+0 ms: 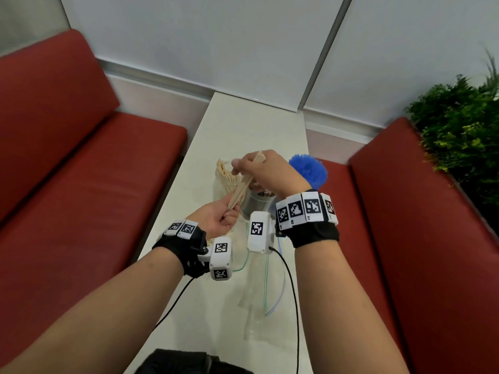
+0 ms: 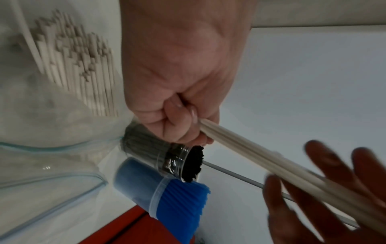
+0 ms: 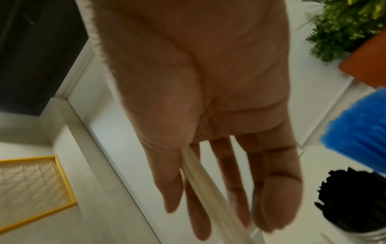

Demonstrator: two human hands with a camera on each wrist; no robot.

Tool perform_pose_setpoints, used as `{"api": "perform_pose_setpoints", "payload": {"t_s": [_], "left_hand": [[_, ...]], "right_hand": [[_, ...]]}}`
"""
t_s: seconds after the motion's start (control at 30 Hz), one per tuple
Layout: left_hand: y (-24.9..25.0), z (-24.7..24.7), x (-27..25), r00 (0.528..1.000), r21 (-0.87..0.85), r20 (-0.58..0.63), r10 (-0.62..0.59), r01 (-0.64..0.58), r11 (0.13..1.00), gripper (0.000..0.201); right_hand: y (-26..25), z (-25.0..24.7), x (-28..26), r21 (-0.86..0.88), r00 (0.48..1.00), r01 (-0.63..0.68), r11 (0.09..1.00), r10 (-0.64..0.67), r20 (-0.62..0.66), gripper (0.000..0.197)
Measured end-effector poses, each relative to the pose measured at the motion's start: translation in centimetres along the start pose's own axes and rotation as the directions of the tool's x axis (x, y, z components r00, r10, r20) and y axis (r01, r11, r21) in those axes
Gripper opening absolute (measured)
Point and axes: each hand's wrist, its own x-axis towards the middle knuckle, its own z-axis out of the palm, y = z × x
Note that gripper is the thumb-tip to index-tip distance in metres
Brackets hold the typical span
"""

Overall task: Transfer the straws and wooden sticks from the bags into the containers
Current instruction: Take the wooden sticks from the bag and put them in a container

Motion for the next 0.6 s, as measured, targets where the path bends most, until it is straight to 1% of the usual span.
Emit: {"api": "perform_pose_setpoints", "payload": {"t_s": [0.07,0.13,0.2,0.23,0.3,0.33,0.37,0.4,0.43,0.47,0.5,0.53,0.57,0.6], "left_hand": [[-0.1,-1.1,0.5,0.999,-0.023,-0.039,0.032,-0.033,0.999,0.023],[-0.2,-1.9,1.0,0.996,-0.029,-0.071,0.049,-0.051,0.998,0.024],[0.4,-2.2,1.5,0.993,-0.007,-0.09,0.08,-0.08,0.997,0.025],[0.9,-2.0,1.7,0.99,0.01,-0.095,0.107,-0.107,0.994,0.026],[2.4,-1.6,2.1,0.973,0.039,-0.139,0.183,-0.179,0.983,0.035],[3.2,-1.5,2.4,0.958,0.088,-0.173,0.229,-0.217,0.972,0.04],[3.9,-1.5,2.6,0.94,0.182,-0.195,0.279,-0.245,0.952,0.042],[4.4,-1.6,2.8,0.923,0.31,-0.205,0.324,-0.253,0.917,0.04],[4.6,-1.8,3.0,0.909,0.447,-0.207,0.361,-0.241,0.862,0.034],[4.7,-2.0,3.3,0.898,0.582,-0.207,0.387,-0.205,0.787,0.026],[4.7,-2.3,3.5,0.894,0.708,-0.205,0.398,-0.146,0.691,0.02],[4.4,-2.7,3.7,0.901,0.822,-0.194,0.388,-0.067,0.566,0.016],[4.0,-3.0,3.8,0.918,0.913,-0.177,0.355,0.019,0.407,0.014],[3.4,-3.4,4.0,0.934,0.972,-0.162,0.319,0.094,0.217,0.014]], "right_hand": [[0.5,-0.1,0.5,-0.048,0.993,-0.106,0.993,0.108,0.04,0.023],[0.7,0.3,0.9,-0.053,0.98,-0.175,0.983,0.179,0.091,0.023],[0.6,0.4,1.6,-0.028,0.972,-0.194,0.981,0.196,0.131,0.023],[0.3,0.1,1.9,-0.011,0.975,-0.183,0.983,0.183,0.13,0.022],[-0.4,-1.1,3.3,0.031,0.989,-0.128,0.991,0.125,0.081,0.019],[-0.9,-1.9,4.2,0.057,0.996,-0.09,0.994,0.088,0.03,0.017],[-1.4,-2.7,5.2,0.08,0.998,-0.051,0.996,0.054,-0.037,0.016],[-1.9,-3.4,6.3,0.095,0.993,-0.014,0.995,0.025,-0.114,0.015],[-2.2,-3.9,7.3,0.097,0.982,0.017,0.995,0.002,-0.191,0.014],[-2.4,-4.2,8.4,0.086,0.967,0.039,0.996,-0.016,-0.254,0.013],[-2.3,-4.2,9.4,0.065,0.955,0.05,0.997,-0.029,-0.295,0.013],[-2.0,-3.9,10.2,0.041,0.949,0.048,0.998,-0.033,-0.315,0.014],[-1.6,-3.3,11.0,0.016,0.947,0.034,0.999,-0.027,-0.32,0.016],[-1.0,-2.6,11.6,-0.008,0.949,0.013,1.0,-0.015,-0.315,0.018]]}}
